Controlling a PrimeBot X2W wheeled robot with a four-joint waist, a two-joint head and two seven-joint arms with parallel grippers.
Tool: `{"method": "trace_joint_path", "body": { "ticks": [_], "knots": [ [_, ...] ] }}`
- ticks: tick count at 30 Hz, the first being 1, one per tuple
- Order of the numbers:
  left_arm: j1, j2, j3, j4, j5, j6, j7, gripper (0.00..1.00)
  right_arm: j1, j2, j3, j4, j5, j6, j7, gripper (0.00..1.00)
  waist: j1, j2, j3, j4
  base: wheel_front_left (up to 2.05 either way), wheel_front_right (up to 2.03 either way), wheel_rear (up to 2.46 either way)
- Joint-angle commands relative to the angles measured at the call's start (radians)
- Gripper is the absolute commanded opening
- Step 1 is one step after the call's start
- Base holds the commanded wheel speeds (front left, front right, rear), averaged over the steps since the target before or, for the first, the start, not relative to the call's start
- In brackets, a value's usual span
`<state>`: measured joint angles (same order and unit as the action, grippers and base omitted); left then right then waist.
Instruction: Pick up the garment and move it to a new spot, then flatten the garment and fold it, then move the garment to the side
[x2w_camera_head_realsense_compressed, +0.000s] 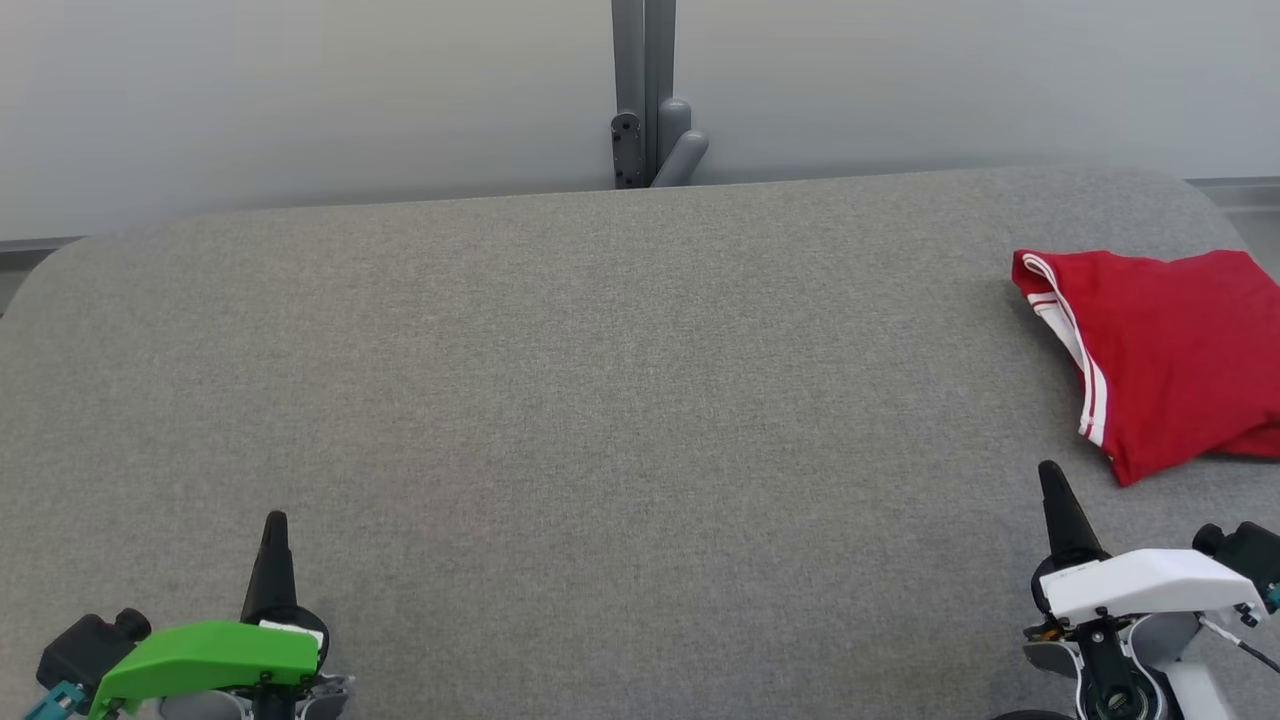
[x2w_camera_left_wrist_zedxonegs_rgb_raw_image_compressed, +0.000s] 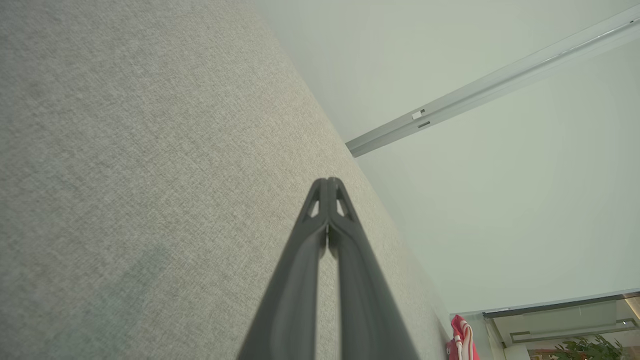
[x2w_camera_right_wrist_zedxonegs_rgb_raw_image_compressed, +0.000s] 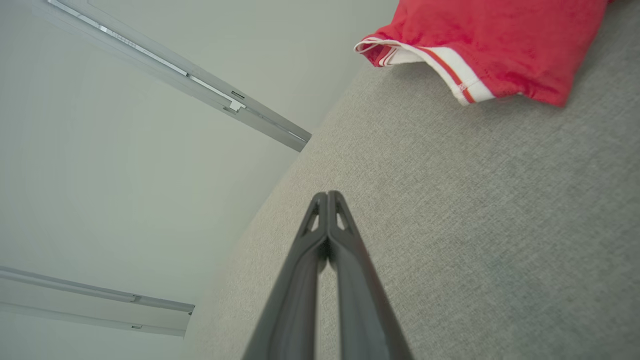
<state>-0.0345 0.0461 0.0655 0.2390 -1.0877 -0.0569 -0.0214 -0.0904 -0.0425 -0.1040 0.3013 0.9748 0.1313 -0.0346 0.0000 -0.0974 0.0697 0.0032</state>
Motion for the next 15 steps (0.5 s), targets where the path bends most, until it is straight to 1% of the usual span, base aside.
{"method": "trace_joint_path", "body": {
  "ticks": [1, 15],
  "knots": [
    [-0.03, 0.004, 0.009, -0.01, -0.035, 0.004, 0.007, 0.0, -0.025, -0.007, 0.001, -0.004, 0.036, 0.0, 0.008, 0.0, 0.0, 0.0, 0.001, 0.0, 0.0, 0.0, 0.0],
    [-0.055, 0.004, 0.025, -0.016, -0.157, 0.005, 0.043, 0.0, -0.047, -0.01, 0.003, 0.003, 0.188, 0.0, 0.04, 0.0, 0.0, 0.0, 0.006, -0.001, 0.0, 0.0, 0.0]
  ]
}}
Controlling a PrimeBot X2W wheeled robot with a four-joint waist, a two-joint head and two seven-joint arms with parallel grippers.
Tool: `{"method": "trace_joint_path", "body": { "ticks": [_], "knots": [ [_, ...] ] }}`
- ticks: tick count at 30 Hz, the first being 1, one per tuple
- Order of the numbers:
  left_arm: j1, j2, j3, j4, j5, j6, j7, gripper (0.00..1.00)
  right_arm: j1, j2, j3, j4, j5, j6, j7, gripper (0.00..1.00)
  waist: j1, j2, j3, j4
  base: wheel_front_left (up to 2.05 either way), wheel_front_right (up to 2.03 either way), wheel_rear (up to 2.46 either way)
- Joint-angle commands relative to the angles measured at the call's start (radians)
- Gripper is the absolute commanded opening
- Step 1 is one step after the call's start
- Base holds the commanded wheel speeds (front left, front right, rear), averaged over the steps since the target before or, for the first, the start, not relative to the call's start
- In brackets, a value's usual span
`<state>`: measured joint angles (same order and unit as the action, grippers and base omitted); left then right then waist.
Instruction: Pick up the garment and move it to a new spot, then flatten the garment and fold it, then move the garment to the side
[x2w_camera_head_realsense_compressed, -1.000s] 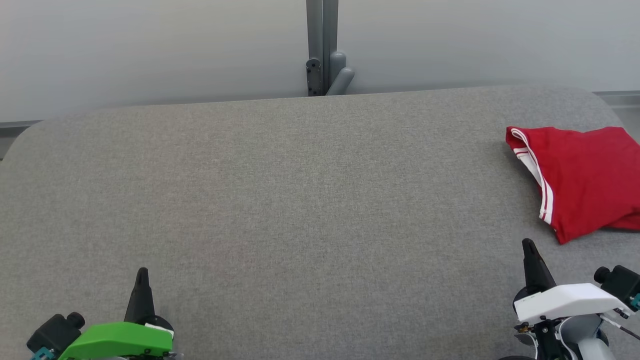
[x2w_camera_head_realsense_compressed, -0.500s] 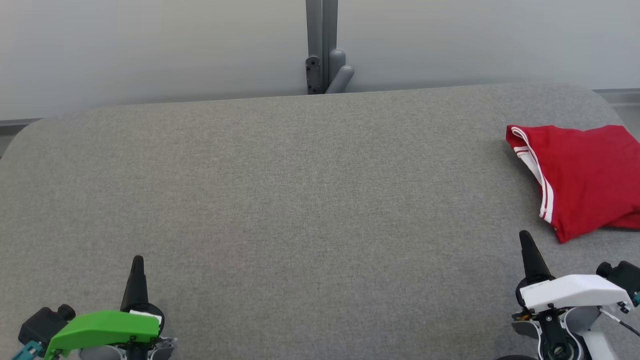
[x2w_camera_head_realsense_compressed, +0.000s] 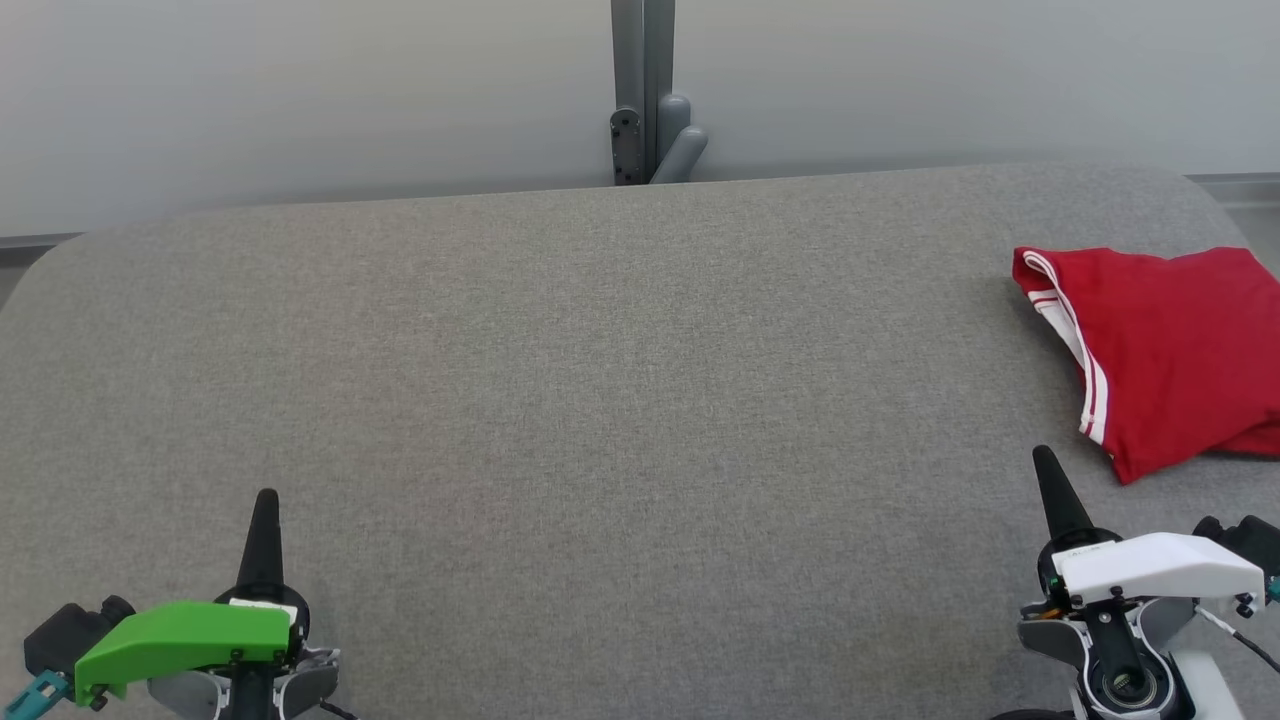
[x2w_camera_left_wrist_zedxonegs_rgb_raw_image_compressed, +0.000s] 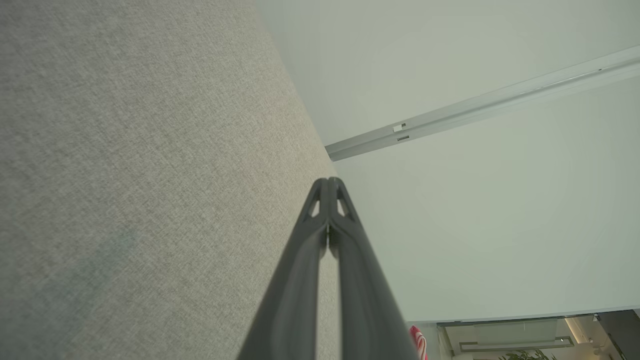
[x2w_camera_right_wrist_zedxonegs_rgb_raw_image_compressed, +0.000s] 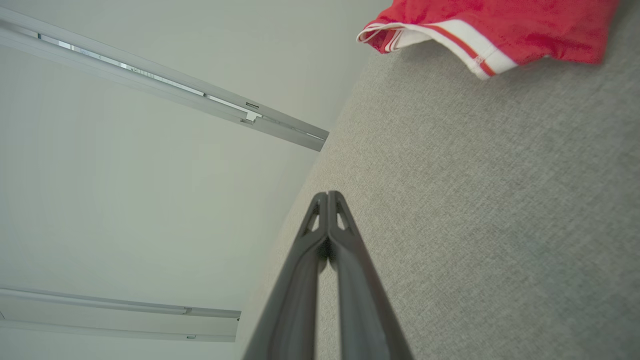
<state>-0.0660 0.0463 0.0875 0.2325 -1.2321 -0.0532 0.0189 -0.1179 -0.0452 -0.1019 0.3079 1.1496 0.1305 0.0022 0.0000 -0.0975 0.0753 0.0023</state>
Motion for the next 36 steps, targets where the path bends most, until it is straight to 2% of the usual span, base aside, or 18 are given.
{"method": "trace_joint_path", "body": {
  "ticks": [1, 36],
  "knots": [
    [-0.025, 0.004, 0.004, -0.01, -0.018, 0.002, 0.005, 0.0, -0.021, -0.008, 0.001, -0.003, 0.024, 0.001, 0.006, 0.0, 0.0, 0.0001, 0.0, 0.0, 0.0, 0.0, 0.0],
    [-0.079, 0.006, 0.042, -0.021, -0.284, 0.007, 0.085, 0.0, -0.069, -0.016, 0.008, 0.014, 0.359, 0.0, 0.073, 0.0, 0.0, 0.0001, 0.013, -0.002, 0.0, 0.0, 0.0]
  ]
}}
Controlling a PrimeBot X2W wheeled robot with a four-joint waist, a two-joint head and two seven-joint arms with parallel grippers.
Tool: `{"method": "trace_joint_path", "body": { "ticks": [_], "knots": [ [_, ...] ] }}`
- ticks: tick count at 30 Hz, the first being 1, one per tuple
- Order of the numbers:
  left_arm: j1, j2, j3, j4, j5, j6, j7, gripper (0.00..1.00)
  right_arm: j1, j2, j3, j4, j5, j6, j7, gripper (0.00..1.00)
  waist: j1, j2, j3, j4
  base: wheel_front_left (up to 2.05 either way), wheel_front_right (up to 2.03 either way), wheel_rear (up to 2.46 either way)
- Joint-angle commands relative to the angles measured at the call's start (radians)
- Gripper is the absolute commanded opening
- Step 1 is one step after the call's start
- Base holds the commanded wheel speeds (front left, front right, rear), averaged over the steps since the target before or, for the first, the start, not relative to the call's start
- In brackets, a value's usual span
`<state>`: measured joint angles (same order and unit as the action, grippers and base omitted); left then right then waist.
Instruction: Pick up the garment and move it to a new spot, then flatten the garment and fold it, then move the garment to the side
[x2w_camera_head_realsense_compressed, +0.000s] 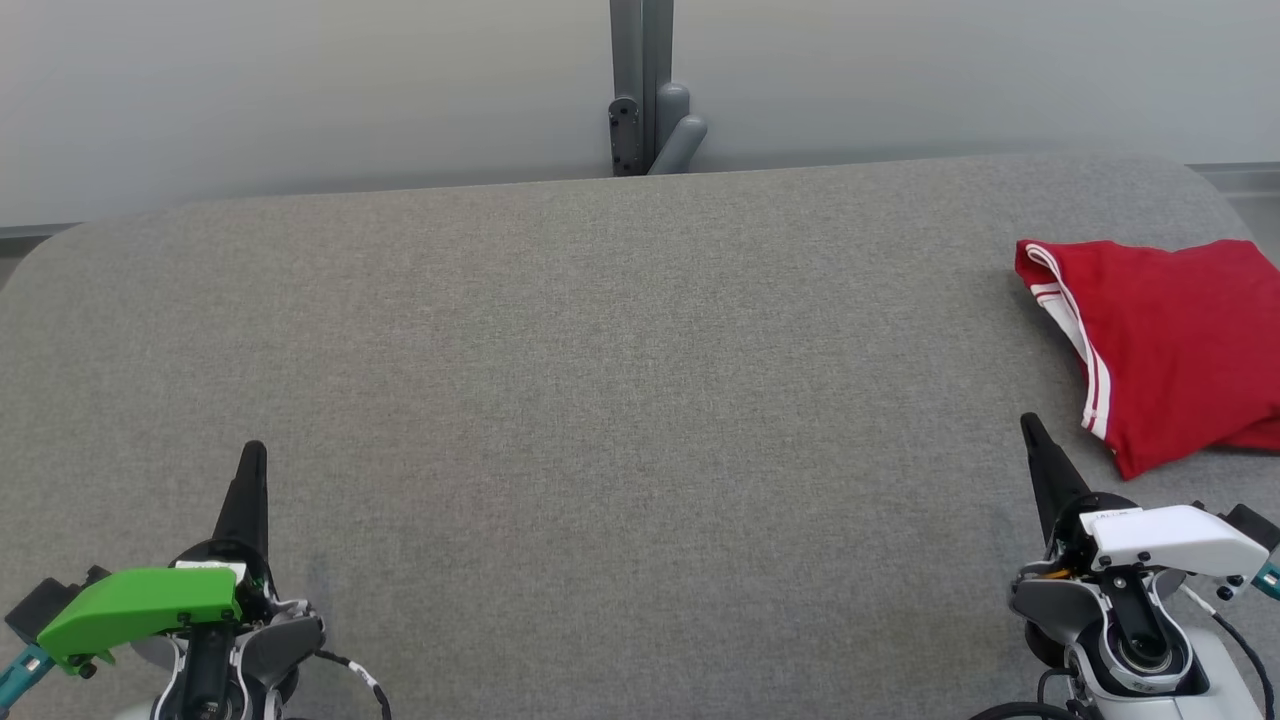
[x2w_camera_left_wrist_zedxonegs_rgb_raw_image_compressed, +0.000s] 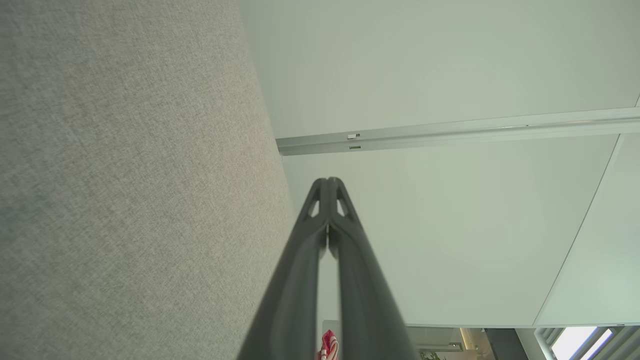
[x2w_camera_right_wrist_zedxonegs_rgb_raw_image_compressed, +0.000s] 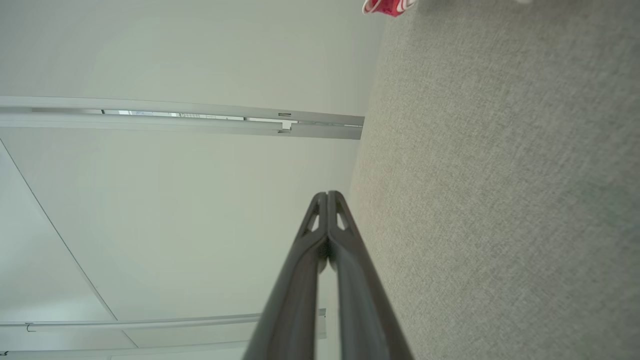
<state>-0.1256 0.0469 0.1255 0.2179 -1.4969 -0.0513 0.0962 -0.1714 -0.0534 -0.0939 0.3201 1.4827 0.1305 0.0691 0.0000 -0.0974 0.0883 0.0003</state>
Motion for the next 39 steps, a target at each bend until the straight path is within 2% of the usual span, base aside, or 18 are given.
{"method": "trace_joint_path", "body": {
  "ticks": [1, 16, 39],
  "knots": [
    [-0.02, 0.005, 0.004, -0.006, -0.019, 0.005, 0.007, 0.0, -0.016, -0.008, 0.0, 0.002, 0.026, 0.0, 0.006, 0.0, 0.0, 0.0, 0.0, 0.0, 0.0, 0.0, 0.0],
    [-0.039, 0.006, 0.019, -0.009, -0.114, 0.005, 0.035, 0.0, -0.031, -0.011, 0.005, 0.008, 0.145, 0.0, 0.028, 0.0, 0.0, 0.0, 0.006, -0.001, 0.0, 0.0, 0.0],
    [-0.035, 0.006, 0.018, -0.009, -0.107, 0.005, 0.034, 0.0, -0.029, -0.015, 0.013, 0.007, 0.146, 0.0, 0.019, 0.0, 0.0, 0.0, 0.006, -0.001, 0.0, 0.0, 0.0]
  ]
}}
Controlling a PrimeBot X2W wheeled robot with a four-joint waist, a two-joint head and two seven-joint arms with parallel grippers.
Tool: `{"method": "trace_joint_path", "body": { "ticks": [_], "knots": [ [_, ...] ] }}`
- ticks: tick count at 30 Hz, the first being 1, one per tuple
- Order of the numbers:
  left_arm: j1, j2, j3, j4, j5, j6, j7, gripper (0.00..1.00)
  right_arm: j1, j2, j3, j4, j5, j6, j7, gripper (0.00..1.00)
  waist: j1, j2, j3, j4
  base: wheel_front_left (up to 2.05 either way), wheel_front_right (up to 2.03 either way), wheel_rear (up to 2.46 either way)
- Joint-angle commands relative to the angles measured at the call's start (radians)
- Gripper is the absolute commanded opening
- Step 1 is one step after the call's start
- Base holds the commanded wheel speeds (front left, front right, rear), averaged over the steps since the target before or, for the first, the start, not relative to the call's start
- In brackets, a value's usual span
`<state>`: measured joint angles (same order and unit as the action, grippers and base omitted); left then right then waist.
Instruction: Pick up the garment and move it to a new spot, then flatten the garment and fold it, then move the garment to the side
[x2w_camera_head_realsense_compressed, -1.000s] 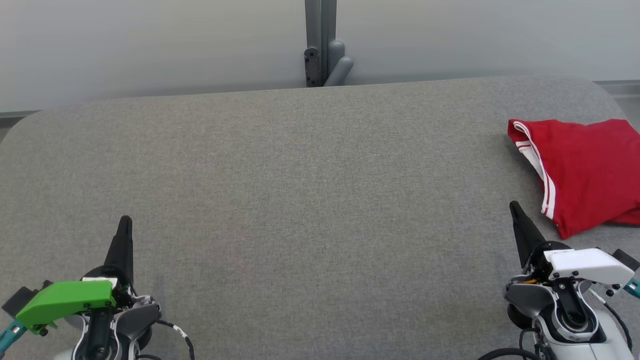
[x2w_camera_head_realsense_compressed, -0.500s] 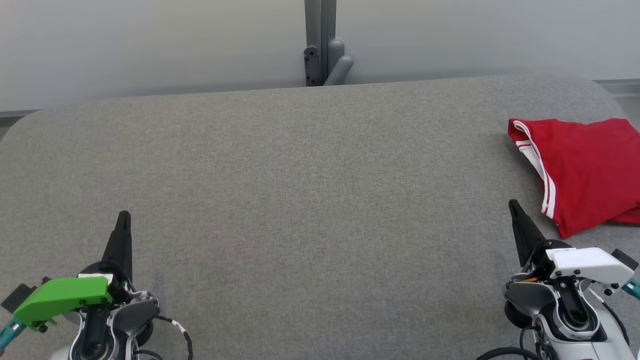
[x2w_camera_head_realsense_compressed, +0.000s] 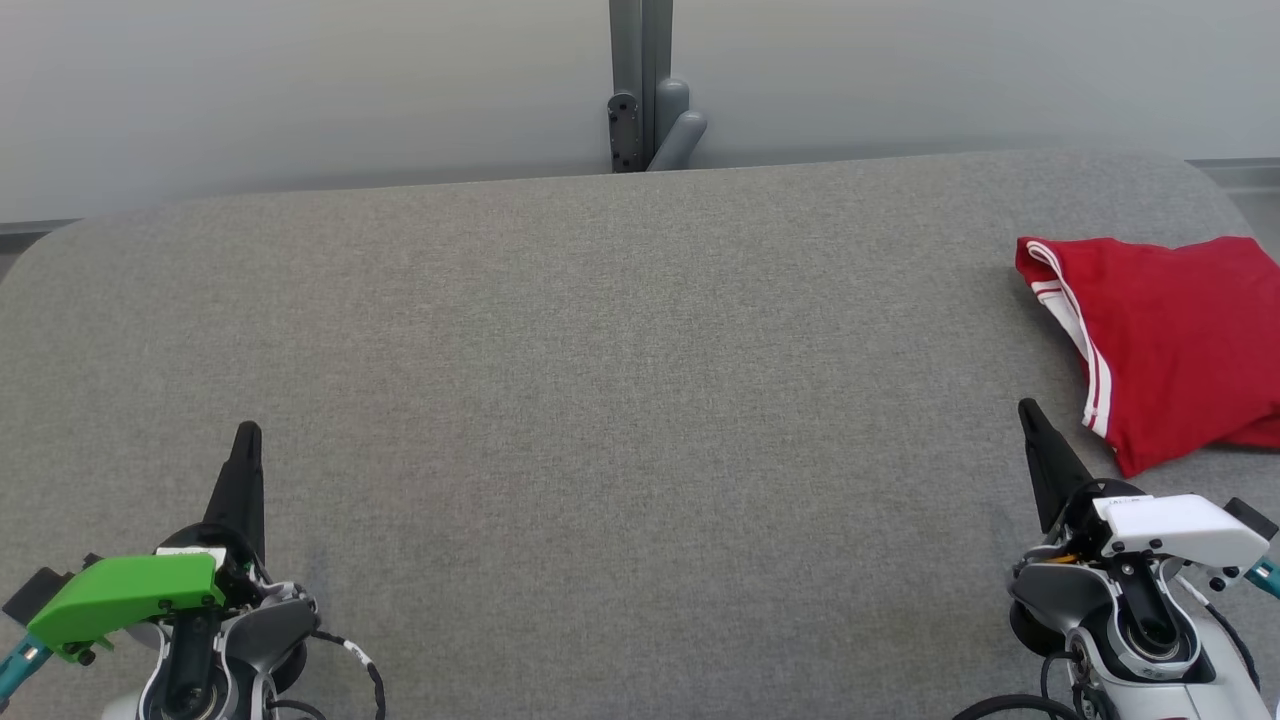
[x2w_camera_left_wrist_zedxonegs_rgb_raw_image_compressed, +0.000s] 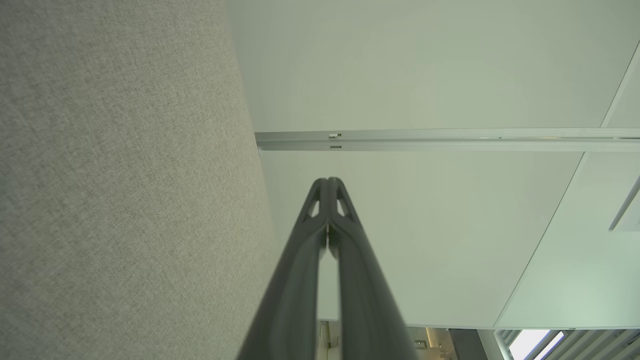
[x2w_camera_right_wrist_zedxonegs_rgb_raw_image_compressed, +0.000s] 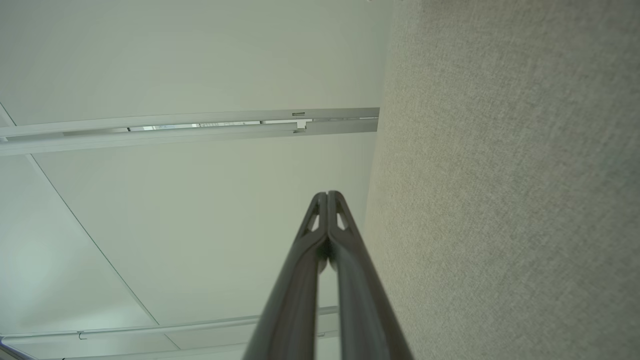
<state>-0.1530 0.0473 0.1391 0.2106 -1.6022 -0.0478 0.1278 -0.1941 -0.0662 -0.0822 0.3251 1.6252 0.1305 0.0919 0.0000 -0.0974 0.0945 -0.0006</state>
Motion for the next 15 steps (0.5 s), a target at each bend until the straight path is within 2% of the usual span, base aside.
{"method": "trace_joint_path", "body": {
  "ticks": [1, 15],
  "knots": [
    [-0.008, 0.005, 0.005, -0.002, -0.002, 0.001, 0.003, 0.0, -0.006, -0.002, 0.002, 0.002, 0.004, 0.0, -0.004, 0.0, 0.0, 0.0, 0.0, 0.0, 0.0, 0.0, 0.0],
    [-0.008, 0.005, 0.005, -0.002, -0.002, 0.001, 0.003, 0.0, -0.005, -0.006, 0.007, 0.002, 0.009, 0.0, -0.007, 0.0, 0.0, 0.0, 0.0, 0.0, 0.0, 0.0, 0.0]
  ]
}}
